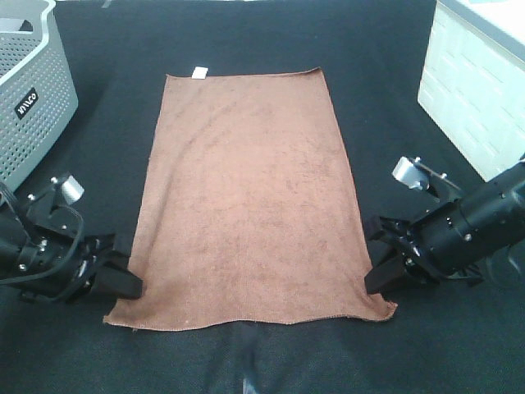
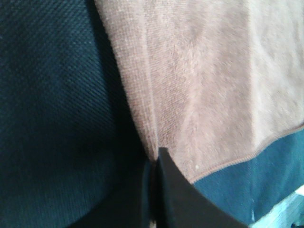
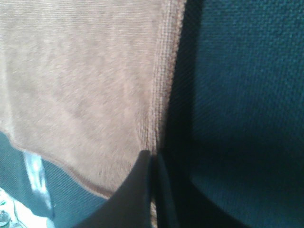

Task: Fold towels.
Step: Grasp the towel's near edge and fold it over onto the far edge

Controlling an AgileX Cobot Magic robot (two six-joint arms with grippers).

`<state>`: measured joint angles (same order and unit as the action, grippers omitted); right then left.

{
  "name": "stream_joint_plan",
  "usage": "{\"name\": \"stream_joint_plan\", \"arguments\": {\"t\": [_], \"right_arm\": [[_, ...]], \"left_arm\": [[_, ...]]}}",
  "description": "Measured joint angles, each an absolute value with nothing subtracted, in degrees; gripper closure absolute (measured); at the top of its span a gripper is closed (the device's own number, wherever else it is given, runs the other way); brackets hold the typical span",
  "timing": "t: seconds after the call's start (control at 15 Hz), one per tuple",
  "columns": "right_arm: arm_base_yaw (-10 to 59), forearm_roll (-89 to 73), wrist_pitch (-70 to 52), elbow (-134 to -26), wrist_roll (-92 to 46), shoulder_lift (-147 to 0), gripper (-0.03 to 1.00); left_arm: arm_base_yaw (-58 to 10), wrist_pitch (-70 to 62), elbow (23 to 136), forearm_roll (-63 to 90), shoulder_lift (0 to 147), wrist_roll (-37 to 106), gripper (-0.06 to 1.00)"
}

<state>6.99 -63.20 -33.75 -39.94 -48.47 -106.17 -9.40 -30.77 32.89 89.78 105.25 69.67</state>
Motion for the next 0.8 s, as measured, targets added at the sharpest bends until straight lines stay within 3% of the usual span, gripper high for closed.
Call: {"name": "stream_joint_plan", "arguments": {"t": [0.33,0.8], "right_arm": [[7.0,-55.4,-37.6,-39.9,-40.5,-101.0,0.97],[7.0,-55.0,-40.0,-25.4,-40.1,-90.6,0.97]], "left_arm": [[-9.4,-29.7,31.4,76.2,96.2,58.0,0.94],[-9.4,-29.0,18.6,66.0,80.4,47.5,0.94]]}}
